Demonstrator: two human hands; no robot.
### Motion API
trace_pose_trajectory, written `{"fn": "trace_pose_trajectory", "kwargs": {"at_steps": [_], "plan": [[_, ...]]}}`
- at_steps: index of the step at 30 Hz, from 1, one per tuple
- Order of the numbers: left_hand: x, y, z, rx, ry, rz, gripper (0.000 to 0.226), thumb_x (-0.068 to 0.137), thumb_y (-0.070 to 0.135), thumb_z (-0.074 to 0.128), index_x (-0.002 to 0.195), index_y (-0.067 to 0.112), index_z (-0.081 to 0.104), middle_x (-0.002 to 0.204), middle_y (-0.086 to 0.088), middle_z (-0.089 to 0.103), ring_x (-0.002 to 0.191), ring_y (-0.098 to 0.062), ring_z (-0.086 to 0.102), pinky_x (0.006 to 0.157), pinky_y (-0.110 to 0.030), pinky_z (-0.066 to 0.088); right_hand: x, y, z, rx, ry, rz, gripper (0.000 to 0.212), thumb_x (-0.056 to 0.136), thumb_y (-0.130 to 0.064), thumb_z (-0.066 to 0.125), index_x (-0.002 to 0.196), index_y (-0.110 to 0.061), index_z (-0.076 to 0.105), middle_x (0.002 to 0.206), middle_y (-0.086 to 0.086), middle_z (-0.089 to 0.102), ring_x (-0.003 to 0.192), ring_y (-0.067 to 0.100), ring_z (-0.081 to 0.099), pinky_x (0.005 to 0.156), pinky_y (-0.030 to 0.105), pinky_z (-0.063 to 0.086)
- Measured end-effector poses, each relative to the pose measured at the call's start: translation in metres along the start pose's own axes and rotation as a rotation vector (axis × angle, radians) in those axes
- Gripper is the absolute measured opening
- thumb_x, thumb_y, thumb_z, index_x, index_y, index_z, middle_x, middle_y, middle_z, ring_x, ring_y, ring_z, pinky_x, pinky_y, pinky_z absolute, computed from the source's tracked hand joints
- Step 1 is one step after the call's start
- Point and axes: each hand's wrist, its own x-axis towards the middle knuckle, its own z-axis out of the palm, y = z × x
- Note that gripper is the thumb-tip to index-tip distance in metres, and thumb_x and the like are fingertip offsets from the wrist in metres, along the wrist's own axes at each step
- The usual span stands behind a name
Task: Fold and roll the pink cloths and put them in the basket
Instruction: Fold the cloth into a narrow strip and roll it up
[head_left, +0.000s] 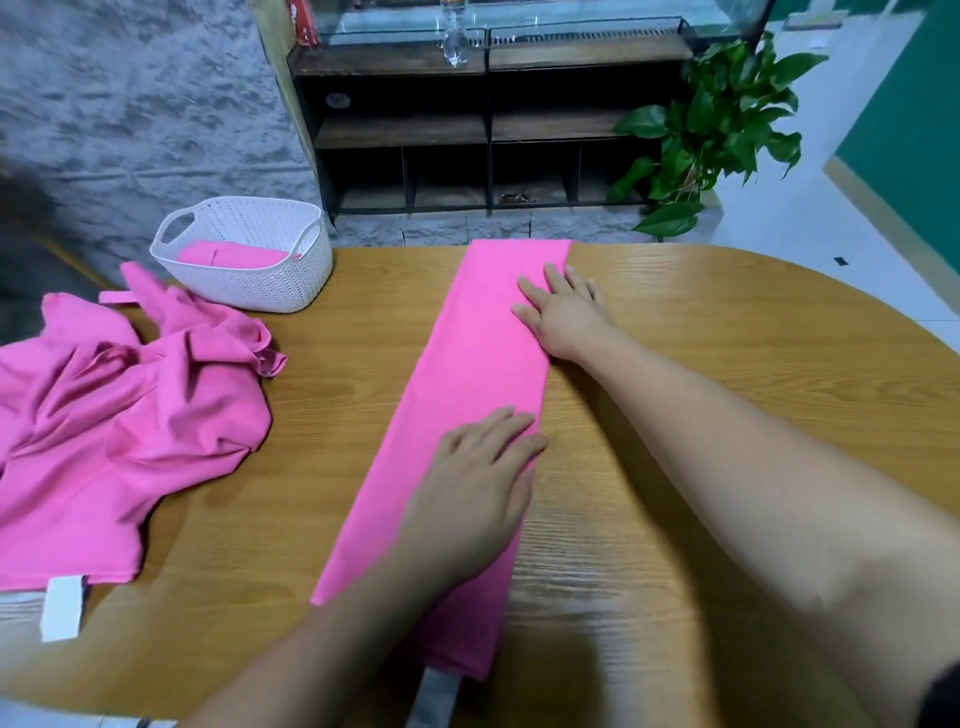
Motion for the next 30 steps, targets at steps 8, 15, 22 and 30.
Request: {"fn": "trace_pose_trajectory", "kwargs": {"at_steps": [8,15,22,30], "plan": [[0.001,0.006,-0.006,-0.150,-0.004,-0.051,0.040,0.103,0.037,0.055,0.141,0.027,0.052,0.142,0.010,0.054,0.134,-0.014,0.049,0.110,-0.038,0.040,-0.041,-0.027,0.019,0.032,0.078,-0.038,0.056,0.113,-0.042,0.024,0.167,-0.027,0.024,0.176,0.008,0.011,0.162,0.031,0.007,0.130,0.050,0.006],[-0.016,-0.018,-0.016,-0.287,0.138,-0.073,0.011,0.094,0.018,0.071,0.095,0.022,0.061,0.093,0.009,0.054,0.093,-0.017,0.055,0.087,-0.044,0.047,-0.159,-0.039,0.050,0.165,0.168,-0.249,0.053,0.110,-0.041,0.040,0.160,-0.025,0.042,0.172,0.007,0.028,0.161,0.026,0.018,0.130,0.045,0.007],[-0.048,-0.037,-0.031,-0.142,0.089,-0.040,0.013,0.095,0.031,0.071,0.105,0.029,0.063,0.099,0.013,0.055,0.096,-0.016,0.055,0.086,-0.043,0.046,-0.248,-0.044,0.065,0.211,0.298,-0.472,0.030,0.106,-0.031,0.051,0.132,-0.022,0.064,0.143,0.003,0.057,0.135,0.026,0.050,0.110,0.048,0.042],[-0.056,-0.029,-0.030,-0.096,0.121,-0.096,0.015,0.092,0.035,0.069,0.105,0.033,0.063,0.103,0.016,0.055,0.101,-0.014,0.056,0.087,-0.038,0.042,-0.296,-0.050,0.069,0.182,0.278,-0.474,0.063,0.092,-0.075,0.058,0.130,-0.025,0.063,0.142,-0.003,0.056,0.135,0.019,0.050,0.108,0.040,0.042]]}}
